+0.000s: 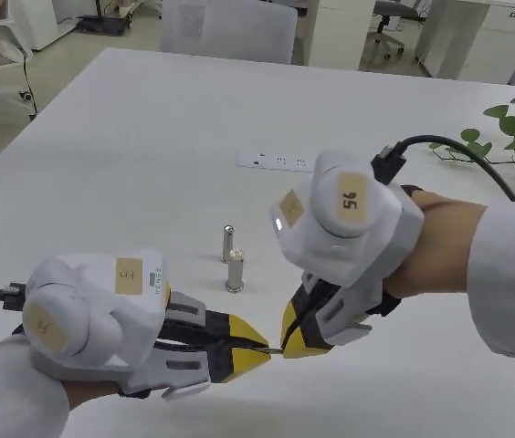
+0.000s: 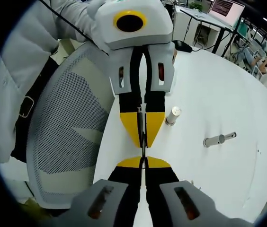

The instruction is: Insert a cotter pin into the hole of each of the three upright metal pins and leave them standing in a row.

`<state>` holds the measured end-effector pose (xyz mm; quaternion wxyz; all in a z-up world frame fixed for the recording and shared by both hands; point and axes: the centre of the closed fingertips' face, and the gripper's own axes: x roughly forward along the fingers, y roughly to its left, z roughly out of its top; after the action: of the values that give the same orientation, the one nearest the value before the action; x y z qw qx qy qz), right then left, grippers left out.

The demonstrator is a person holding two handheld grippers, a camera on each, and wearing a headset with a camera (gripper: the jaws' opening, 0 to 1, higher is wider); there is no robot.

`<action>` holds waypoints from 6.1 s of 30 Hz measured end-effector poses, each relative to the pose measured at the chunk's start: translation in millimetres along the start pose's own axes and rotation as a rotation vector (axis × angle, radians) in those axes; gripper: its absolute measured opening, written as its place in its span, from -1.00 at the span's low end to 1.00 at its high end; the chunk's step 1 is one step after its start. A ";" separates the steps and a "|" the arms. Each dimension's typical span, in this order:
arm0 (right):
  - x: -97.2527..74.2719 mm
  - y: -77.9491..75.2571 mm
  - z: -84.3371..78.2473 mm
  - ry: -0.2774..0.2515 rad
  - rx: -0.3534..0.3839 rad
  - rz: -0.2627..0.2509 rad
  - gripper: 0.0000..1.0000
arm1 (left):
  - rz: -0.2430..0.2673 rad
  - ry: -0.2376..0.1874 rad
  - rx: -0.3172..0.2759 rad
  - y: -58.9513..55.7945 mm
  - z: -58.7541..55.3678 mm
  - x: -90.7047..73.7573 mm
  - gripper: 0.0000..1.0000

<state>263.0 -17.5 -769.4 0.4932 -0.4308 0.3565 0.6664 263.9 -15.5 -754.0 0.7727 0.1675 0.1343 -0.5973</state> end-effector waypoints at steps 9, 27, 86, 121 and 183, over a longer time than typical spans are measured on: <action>1.6 -1.8 1.0 0.008 0.000 0.008 -0.96 | -0.002 -0.005 -0.010 0.9 0.1 1.1 -0.97; 2.8 1.5 -4.1 -0.012 0.028 0.042 -0.92 | -0.060 -0.048 -0.081 2.6 -2.0 4.4 -1.00; -12.5 43.0 -1.7 -0.266 0.176 0.501 -0.69 | -0.184 -0.105 -0.034 -30.0 26.0 -6.3 -1.00; -20.1 58.3 -2.3 -0.273 0.192 0.580 -0.88 | -0.211 -0.112 -0.007 -39.1 29.1 -3.7 -1.00; -4.2 31.4 -2.3 -0.089 -0.009 0.114 -0.82 | -0.116 0.027 -0.096 -23.6 -0.5 0.1 -1.00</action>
<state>233.8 -29.2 -764.9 0.4679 -0.3820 0.3554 0.7133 241.0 -20.8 -756.8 0.7422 0.1303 0.1826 -0.6315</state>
